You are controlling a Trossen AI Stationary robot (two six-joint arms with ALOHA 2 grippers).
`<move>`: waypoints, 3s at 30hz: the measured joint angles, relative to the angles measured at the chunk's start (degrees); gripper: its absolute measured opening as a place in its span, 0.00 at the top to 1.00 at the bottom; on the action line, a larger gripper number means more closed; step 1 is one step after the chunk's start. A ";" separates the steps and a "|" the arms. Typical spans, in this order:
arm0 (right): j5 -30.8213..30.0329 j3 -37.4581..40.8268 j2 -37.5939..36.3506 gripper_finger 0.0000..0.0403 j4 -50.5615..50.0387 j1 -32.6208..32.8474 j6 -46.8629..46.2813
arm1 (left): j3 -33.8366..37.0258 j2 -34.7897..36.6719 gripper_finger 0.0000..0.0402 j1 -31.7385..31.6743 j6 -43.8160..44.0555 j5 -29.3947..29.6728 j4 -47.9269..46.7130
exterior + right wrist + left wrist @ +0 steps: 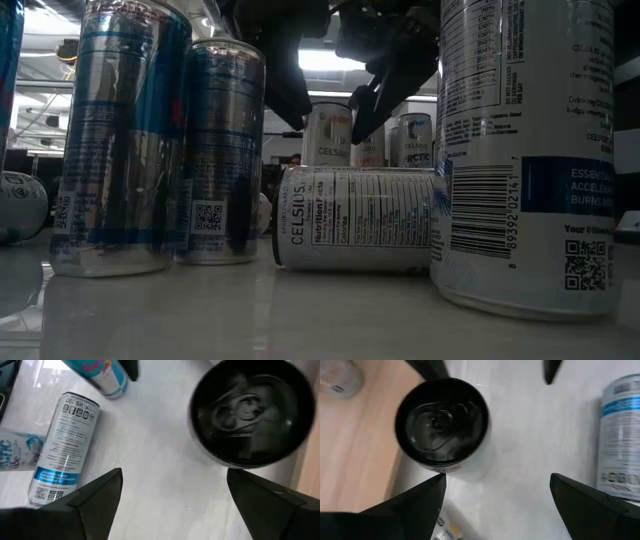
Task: Place canned beverage on shelf
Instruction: Put the white soda can aligned with the other white soda can on the shelf
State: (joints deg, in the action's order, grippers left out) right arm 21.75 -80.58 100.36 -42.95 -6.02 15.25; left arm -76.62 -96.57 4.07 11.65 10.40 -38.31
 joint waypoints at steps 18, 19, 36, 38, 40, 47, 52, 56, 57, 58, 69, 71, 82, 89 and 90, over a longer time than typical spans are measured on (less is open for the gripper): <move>-9.01 -0.09 -1.31 0.13 -0.53 0.00 0.13 | -0.07 1.20 0.13 0.23 -0.18 2.49 -3.19; -9.59 -0.09 -1.39 0.13 -0.31 0.00 0.15 | -0.07 1.28 0.13 0.23 -0.16 1.98 -3.46; -13.23 -6.23 -2.46 0.13 6.23 0.00 1.92 | -0.07 15.00 0.13 1.79 3.31 2.71 -13.80; -13.21 -6.23 -1.96 0.13 6.99 0.05 1.92 | -0.07 16.10 0.13 2.41 3.33 3.41 -14.18; -12.28 -6.18 -1.49 0.13 6.66 0.07 1.24 | -0.07 16.90 0.13 3.03 3.37 4.28 -14.37; -10.74 -6.05 -0.72 0.13 7.37 0.07 -0.26 | -0.06 17.18 0.13 4.21 3.32 5.41 -14.58; -10.20 -5.90 -0.72 0.13 7.33 0.07 -0.51 | -0.05 17.16 0.13 4.29 3.33 5.46 -14.61; -10.18 -5.88 0.35 0.13 7.41 0.07 -0.48 | -0.07 17.16 0.13 4.29 3.31 5.48 -14.60; -10.20 -5.88 0.96 0.13 7.51 0.07 -0.48 | -0.04 17.16 0.13 4.29 3.31 5.48 -14.64; -10.19 -5.88 1.50 0.13 8.43 0.07 -0.46 | -0.04 17.16 0.13 4.29 3.31 5.50 -14.64; -8.85 -5.86 5.19 0.13 8.53 0.07 -0.44 | -0.04 17.16 0.13 4.27 3.31 5.57 -14.85; -8.87 -5.90 5.41 0.13 9.10 0.07 -0.44 | -0.04 17.16 0.13 4.27 3.31 5.59 -14.83; -10.77 -5.90 7.65 0.13 8.77 0.04 -0.42 | -0.04 17.16 0.13 4.27 3.32 5.61 -14.82; -10.62 -5.90 7.65 0.28 8.90 0.07 -0.44 | -0.04 17.16 0.13 4.27 3.29 5.61 -14.79; -10.62 -5.90 7.65 0.32 8.90 0.07 -0.46 | -0.04 17.16 0.13 4.27 3.29 5.61 -14.79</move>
State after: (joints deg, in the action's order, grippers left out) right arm 11.14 -86.48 108.01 -34.04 -5.96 14.79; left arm -76.66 -79.42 8.34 14.94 16.01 -53.10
